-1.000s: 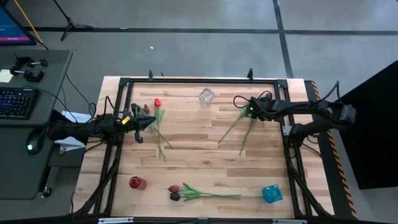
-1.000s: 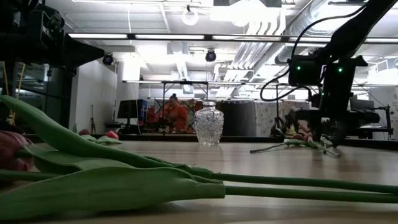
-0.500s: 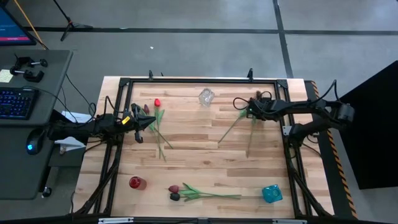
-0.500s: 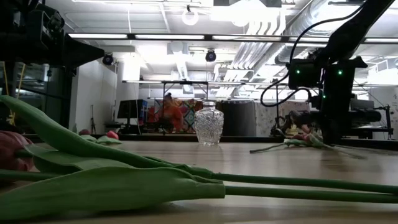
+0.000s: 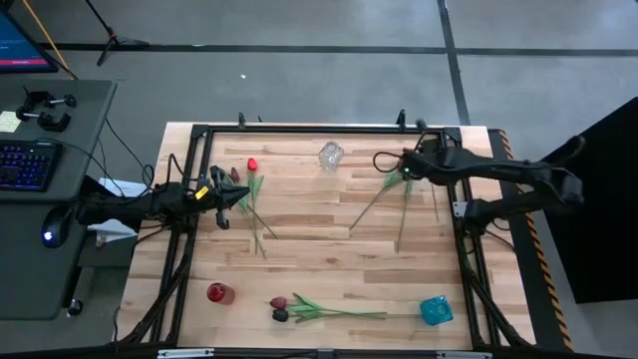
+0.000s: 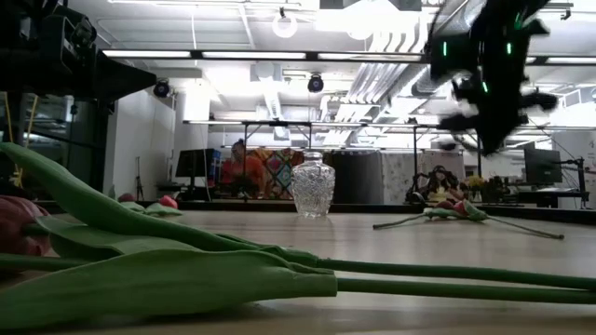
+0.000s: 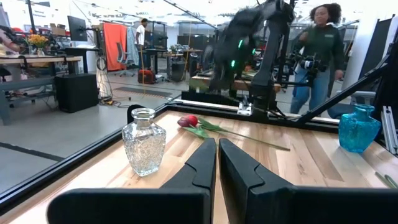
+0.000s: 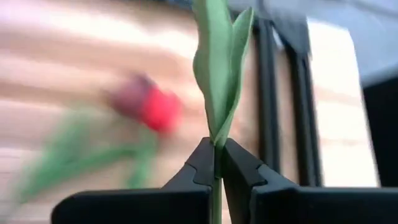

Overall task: Sort flowers into vase by color
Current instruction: Put the top right black flower into the blue vase

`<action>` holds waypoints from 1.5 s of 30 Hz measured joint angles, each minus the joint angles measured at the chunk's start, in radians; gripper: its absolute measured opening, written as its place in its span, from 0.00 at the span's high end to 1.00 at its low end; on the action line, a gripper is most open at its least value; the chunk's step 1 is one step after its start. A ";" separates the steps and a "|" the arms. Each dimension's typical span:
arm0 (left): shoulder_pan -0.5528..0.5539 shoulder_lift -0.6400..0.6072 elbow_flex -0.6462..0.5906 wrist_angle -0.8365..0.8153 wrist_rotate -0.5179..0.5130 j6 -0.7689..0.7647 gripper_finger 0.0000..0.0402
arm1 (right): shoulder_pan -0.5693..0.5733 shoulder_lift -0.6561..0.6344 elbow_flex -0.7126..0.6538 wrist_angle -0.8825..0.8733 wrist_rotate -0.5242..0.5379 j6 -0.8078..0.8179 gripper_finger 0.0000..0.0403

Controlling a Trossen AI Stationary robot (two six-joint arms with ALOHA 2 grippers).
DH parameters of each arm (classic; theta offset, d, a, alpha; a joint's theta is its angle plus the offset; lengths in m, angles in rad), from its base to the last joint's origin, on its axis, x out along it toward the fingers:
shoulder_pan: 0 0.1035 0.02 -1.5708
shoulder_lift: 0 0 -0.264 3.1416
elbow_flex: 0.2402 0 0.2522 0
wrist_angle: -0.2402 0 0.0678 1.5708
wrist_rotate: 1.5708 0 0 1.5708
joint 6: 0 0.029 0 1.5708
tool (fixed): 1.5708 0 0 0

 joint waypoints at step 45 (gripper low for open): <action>0.000 0.000 0.000 0.000 0.000 0.000 0.98 | 1.885 -0.091 -0.093 1.319 0.811 -0.849 1.00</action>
